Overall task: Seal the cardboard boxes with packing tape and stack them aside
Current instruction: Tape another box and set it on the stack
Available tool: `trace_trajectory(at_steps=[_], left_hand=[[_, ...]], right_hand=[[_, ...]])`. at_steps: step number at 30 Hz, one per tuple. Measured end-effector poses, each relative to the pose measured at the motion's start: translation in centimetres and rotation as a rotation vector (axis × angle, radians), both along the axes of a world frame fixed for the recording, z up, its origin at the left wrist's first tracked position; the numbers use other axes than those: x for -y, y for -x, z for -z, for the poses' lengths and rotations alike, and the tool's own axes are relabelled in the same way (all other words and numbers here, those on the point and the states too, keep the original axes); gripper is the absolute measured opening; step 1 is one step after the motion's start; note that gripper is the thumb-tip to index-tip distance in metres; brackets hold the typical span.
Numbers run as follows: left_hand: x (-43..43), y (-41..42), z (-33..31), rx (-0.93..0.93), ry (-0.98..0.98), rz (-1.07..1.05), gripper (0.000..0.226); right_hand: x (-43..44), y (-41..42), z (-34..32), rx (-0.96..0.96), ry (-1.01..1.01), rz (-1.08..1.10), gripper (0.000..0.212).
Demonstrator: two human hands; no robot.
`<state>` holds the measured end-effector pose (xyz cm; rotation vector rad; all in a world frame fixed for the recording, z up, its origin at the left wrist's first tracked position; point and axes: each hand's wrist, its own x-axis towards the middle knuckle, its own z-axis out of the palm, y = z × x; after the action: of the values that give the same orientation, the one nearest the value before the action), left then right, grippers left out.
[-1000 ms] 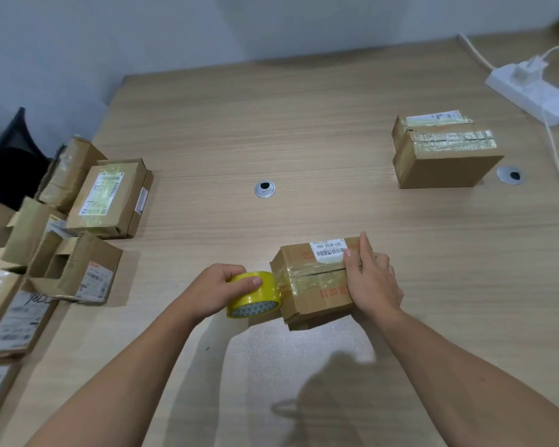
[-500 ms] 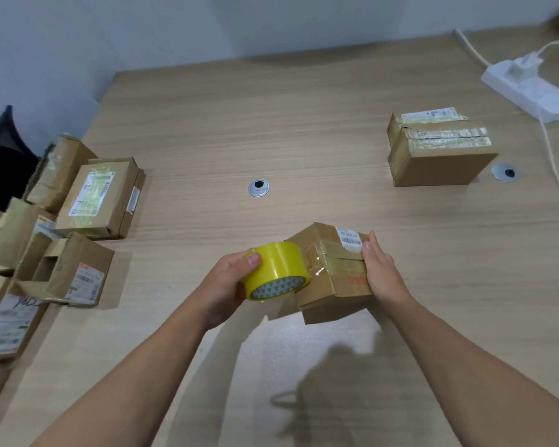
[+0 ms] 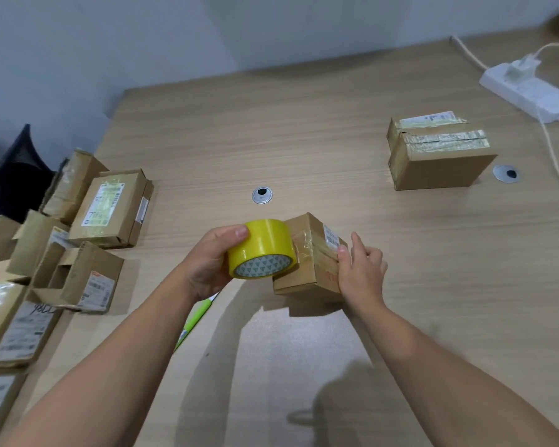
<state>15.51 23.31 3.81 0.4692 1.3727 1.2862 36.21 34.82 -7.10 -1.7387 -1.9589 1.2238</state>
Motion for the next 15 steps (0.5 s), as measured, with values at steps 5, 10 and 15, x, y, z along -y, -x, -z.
trace_trajectory(at_steps=[5,10,15], left_hand=[[-1.3,-0.8,-1.6,-0.132,0.025,0.080,0.092],[-2.4,-1.4,-3.1,-0.263,0.055,0.146,0.093],[-2.9,-2.1,-4.3,-0.385,0.092,0.225,0.085]], right_hand=[[-0.7,0.6,-2.9,-0.176,0.007,-0.004,0.040],[0.4,0.3,-5.9,-0.473,0.216,-0.049,0.052],[0.4,0.6,-7.0,-0.416,0.244,-0.191,0.058]])
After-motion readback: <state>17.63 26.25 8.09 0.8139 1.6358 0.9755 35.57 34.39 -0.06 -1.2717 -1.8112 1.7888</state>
